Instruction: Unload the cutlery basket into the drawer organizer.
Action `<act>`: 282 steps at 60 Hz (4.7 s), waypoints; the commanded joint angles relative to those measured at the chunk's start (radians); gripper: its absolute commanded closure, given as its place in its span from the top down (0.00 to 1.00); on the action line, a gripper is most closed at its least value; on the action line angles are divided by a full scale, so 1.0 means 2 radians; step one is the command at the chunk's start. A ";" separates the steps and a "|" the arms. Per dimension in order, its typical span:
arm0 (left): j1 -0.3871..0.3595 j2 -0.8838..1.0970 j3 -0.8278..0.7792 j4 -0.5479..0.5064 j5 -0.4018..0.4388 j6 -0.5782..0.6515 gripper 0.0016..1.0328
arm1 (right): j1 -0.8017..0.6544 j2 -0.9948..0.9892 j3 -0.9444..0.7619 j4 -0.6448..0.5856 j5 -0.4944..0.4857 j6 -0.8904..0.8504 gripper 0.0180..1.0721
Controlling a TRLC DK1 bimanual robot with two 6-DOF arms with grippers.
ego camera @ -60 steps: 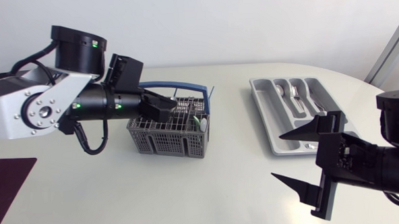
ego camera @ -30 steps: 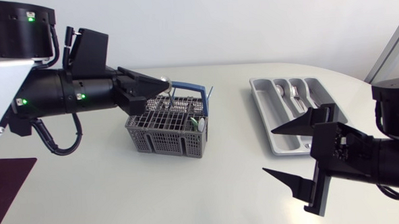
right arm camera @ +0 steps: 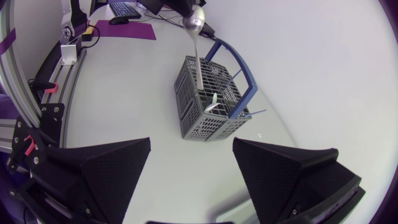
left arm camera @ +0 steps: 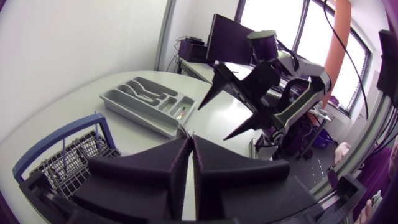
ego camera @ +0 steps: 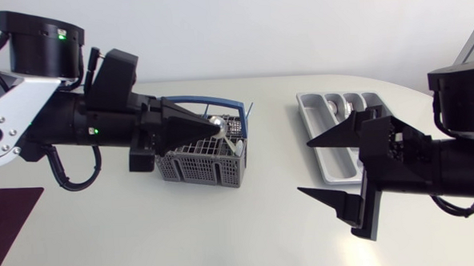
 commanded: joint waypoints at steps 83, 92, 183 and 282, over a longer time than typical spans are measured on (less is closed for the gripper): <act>-0.089 0.146 0.178 -0.330 0.092 0.320 0.07 | 0.091 0.092 0.039 0.007 -0.078 -0.010 0.23; -0.092 0.148 0.176 -0.330 0.092 0.321 0.07 | 0.092 0.098 0.040 0.012 -0.079 -0.009 0.23; -0.065 0.107 0.060 -0.040 -0.150 0.178 0.88 | -0.102 0.035 -0.087 0.069 0.078 -0.117 0.05; -0.011 0.121 0.056 -0.053 -0.265 0.321 0.88 | -0.359 0.346 -0.149 0.527 0.233 -0.402 0.96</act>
